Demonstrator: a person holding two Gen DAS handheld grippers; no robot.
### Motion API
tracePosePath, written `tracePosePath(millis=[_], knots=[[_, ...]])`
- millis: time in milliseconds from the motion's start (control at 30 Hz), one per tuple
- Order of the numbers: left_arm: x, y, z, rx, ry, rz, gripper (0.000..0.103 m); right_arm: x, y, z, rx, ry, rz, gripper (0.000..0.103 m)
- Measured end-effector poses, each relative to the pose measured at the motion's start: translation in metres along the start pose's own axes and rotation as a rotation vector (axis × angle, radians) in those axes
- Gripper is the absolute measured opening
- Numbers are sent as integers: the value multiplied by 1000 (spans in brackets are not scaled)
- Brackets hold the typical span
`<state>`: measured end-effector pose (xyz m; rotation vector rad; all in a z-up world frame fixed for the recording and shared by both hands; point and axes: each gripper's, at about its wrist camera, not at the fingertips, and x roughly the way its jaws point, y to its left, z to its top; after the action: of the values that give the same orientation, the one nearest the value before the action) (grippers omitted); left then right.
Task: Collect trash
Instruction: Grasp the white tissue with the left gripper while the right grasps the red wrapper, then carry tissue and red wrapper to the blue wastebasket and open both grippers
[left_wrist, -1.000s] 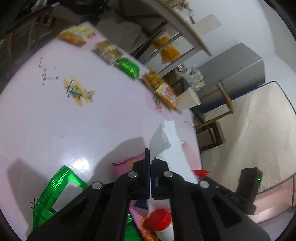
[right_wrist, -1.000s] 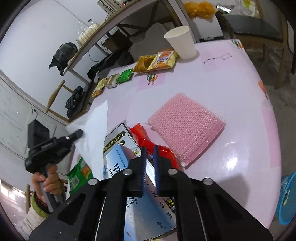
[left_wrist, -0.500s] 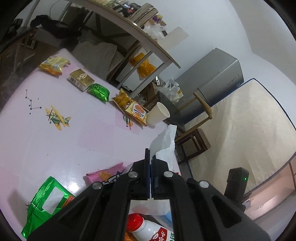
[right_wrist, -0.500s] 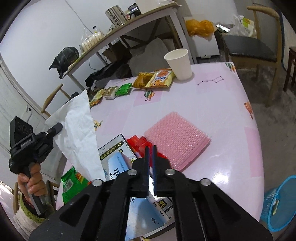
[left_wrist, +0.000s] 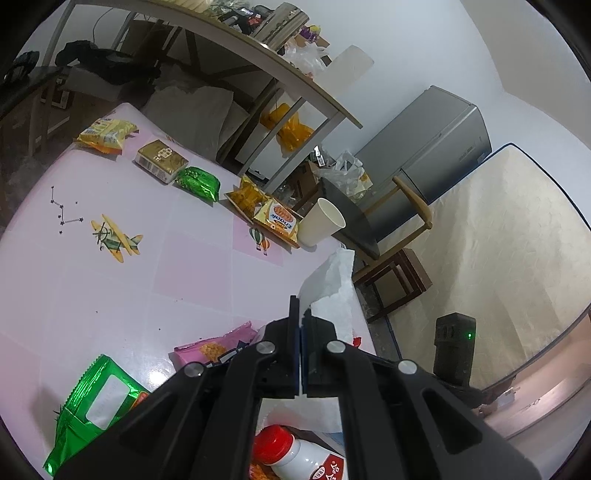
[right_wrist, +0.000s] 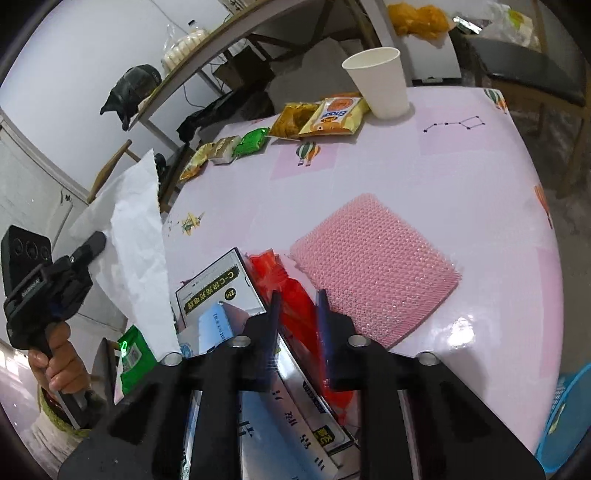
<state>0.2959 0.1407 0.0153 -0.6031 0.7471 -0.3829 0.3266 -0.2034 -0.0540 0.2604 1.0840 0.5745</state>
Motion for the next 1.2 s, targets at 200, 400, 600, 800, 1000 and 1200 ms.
tracePosePath(millis=[200,400,600,800,1000,1200], knots=[[-9,-8,2,31,-38,-6,0,-24,2,-4,-16,-102,-38,9],[-28,-32,6,78,-102,-39,0,-62,-3,-3,4,-225,-84,7],[-50,-81,2,187,-161,-76,0,-109,-11,-12,41,-329,-76,6],[-57,-135,-13,264,-145,-165,0,-167,-28,-40,88,-425,-73,6],[-46,-196,-35,344,-92,-248,0,-223,-69,-82,201,-496,-27,6],[-15,-249,-62,361,18,-344,0,-270,-109,-130,306,-577,-43,6]])
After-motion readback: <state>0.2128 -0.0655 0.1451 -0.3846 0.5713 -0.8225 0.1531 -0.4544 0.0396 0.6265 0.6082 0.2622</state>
